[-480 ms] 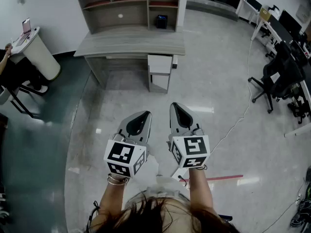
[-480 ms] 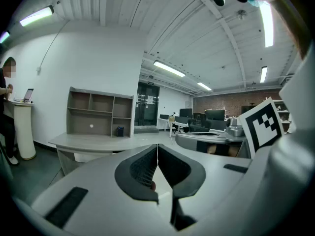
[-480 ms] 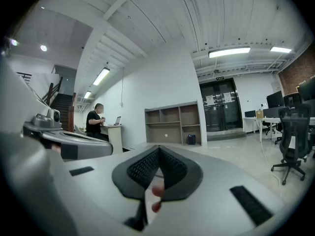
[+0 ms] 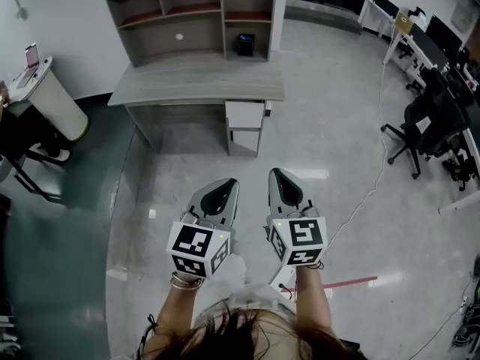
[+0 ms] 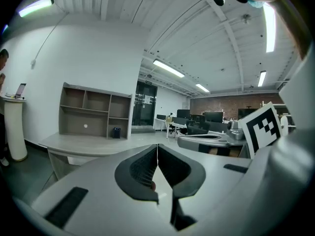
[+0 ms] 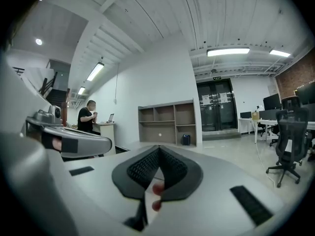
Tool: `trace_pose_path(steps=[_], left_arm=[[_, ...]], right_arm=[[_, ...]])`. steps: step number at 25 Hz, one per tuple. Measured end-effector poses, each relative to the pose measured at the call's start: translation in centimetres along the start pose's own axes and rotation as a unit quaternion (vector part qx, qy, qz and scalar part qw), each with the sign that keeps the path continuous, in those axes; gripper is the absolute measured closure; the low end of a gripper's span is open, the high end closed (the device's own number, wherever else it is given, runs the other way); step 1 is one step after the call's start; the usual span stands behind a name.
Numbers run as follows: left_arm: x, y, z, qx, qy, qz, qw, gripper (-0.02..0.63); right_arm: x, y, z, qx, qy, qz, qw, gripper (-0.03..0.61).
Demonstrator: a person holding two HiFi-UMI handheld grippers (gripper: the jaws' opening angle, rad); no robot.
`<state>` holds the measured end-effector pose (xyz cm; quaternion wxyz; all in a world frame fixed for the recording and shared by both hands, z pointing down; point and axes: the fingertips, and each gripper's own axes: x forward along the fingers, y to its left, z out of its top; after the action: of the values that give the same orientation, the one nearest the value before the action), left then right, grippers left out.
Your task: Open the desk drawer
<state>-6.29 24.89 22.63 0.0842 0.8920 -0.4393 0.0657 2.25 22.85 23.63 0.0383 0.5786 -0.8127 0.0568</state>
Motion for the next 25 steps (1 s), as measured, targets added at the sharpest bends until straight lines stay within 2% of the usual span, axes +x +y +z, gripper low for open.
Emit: trace_pose_path(steps=[8, 21, 25], left_arm=[[2.6, 3.5, 1.9, 0.0, -0.002, -0.016, 0.9999, 0.601], [5.2, 9.8, 2.1, -0.01, 0.0, -0.02, 0.9998, 0.601], [6.2, 11.3, 1.9, -0.008, 0.009, -0.029, 0.9995, 0.601]], right_arm=[[4.0, -0.7, 1.3, 0.001, 0.0, -0.018, 1.0, 0.56], [10.4, 0.1, 2.2, -0.019, -0.001, -0.03, 0.999, 0.558], [12.0, 0.0, 2.3, -0.01, 0.0, -0.039, 0.999, 0.558]])
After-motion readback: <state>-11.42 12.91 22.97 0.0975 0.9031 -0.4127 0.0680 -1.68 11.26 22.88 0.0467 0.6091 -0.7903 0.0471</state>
